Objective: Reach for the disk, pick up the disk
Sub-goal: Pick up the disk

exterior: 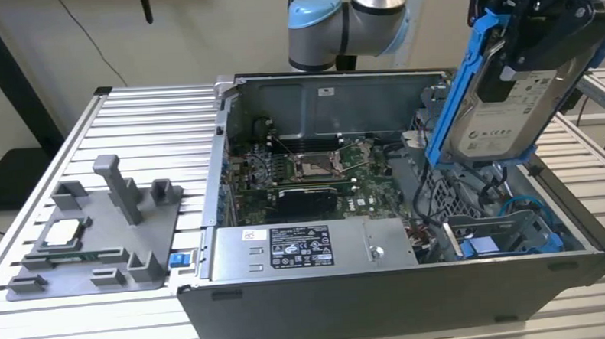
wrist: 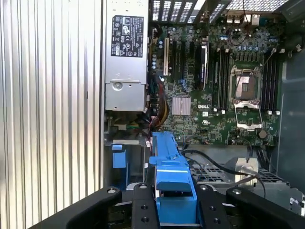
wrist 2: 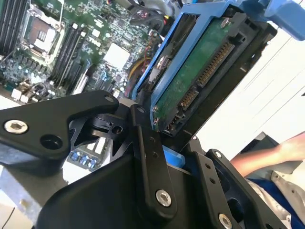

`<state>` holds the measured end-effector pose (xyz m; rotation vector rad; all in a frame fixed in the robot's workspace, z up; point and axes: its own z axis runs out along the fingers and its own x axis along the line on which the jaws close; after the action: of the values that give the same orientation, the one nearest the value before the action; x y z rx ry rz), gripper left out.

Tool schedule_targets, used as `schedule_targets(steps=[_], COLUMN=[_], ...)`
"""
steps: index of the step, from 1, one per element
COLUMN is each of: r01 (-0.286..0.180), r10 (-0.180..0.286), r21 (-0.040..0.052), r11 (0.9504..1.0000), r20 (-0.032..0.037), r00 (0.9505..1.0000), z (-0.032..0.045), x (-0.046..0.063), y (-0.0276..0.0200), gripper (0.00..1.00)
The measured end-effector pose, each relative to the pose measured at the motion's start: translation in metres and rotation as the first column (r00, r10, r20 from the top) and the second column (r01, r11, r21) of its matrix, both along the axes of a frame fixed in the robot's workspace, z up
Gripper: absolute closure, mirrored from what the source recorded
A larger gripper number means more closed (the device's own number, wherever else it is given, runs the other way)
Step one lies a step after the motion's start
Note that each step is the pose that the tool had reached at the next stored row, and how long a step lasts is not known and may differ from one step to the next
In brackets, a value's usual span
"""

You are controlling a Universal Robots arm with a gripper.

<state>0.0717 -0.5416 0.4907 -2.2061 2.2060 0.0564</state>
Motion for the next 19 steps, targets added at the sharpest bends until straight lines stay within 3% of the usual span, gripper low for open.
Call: schedule_targets(steps=[3, 6, 11, 19], r01=[0.0, 0.0, 0.0, 0.0], r10=[0.0, 0.0, 0.0, 0.0], r21=[-0.0001, -0.0001, -0.0001, 0.0], r11=[1.0, 1.0, 1.0, 1.0], r20=[0.0, 0.0, 0.0, 0.0], r00=[1.0, 1.0, 1.0, 1.0], z=[-0.0008, -0.0011, -0.0012, -0.0012], x=[0.0, 0.0, 0.0, 0.0], y=[-0.0088, -0.0132, -0.0164, -0.0164], gripper=[1.0, 1.0, 1.0, 1.0])
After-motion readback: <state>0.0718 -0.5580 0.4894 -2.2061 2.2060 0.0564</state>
